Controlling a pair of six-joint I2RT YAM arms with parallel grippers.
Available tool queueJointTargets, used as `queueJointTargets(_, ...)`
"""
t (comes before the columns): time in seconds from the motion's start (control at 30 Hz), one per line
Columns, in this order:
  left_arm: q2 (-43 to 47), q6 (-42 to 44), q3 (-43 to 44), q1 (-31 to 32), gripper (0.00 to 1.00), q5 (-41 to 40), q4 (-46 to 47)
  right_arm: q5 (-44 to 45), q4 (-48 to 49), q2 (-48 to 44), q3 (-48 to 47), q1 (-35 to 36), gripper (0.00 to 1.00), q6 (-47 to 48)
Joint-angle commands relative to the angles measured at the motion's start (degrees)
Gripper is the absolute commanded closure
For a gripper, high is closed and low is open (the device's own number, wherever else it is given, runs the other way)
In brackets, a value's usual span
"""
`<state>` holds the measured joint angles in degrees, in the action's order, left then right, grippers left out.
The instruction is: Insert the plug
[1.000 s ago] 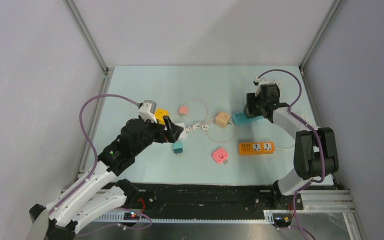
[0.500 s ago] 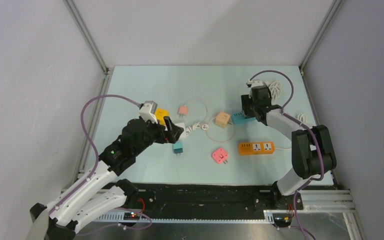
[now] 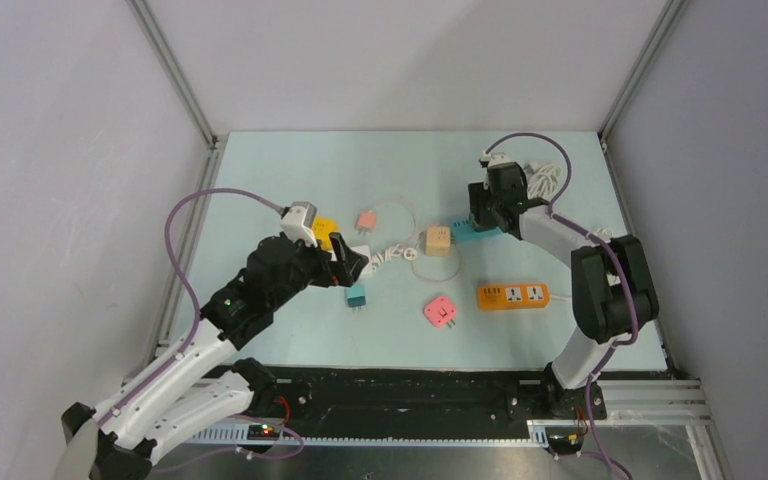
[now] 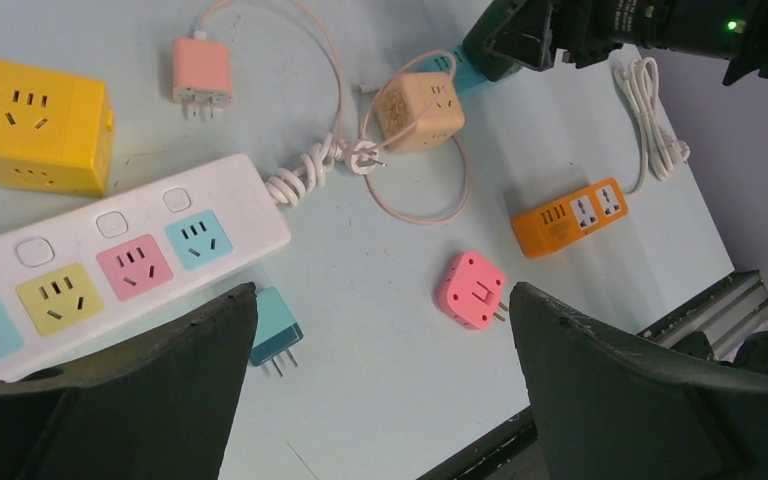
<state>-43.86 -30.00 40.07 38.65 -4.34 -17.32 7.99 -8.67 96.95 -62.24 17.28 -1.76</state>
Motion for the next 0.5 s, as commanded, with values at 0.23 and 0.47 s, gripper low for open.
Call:
queueJointTargets(0.23,1.5,0.1,0.4,0.0,0.0,-0.6,1.3,10.3,-2.9,7.0,-6.8,7.9,1.0,-16.3)
queueJointTargets(0.47,1.6,0.2,0.5,-0.2,0.0,-0.4,1.0,12.2,-4.9,10.5,-6.8,9.2,1.0,-17.9)
